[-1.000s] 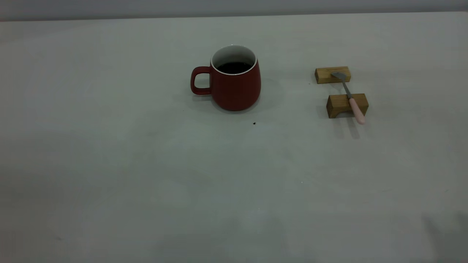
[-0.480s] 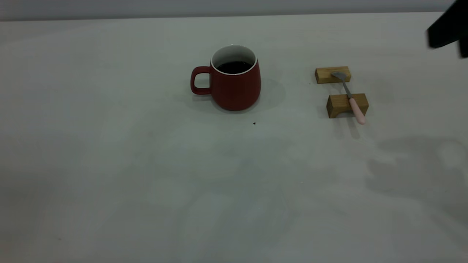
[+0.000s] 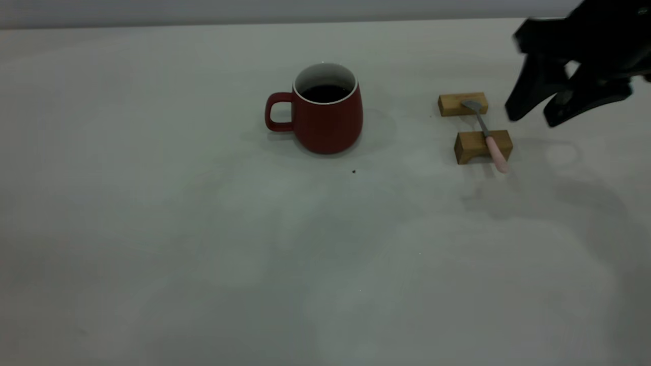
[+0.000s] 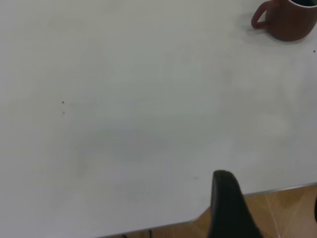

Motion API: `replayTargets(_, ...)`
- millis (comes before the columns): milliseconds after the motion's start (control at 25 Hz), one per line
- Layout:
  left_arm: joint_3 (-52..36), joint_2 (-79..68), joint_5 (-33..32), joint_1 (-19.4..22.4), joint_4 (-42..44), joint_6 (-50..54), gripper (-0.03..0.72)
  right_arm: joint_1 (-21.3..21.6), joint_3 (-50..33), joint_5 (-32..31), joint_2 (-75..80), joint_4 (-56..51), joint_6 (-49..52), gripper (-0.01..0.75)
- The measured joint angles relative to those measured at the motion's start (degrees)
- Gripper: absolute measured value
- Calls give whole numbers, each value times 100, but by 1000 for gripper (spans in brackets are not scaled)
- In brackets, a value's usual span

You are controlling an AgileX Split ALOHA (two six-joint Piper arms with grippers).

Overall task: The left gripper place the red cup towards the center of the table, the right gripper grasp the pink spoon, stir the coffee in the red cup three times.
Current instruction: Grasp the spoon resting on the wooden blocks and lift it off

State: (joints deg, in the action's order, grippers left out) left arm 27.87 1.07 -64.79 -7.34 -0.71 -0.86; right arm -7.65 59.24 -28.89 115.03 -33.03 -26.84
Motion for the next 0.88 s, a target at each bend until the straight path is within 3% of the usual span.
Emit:
replayTargets(240,0,0,0,0,0,0,482,-244,1218,-657,923,1518,1809,493)
replayTargets(520,0,0,0,0,0,0,482,-386,1980,-912,1640,1663,1993,493)
replayTargets(880,0,0,0,0,0,0,482,-386,2098,-872,2130,1661,2018,493)
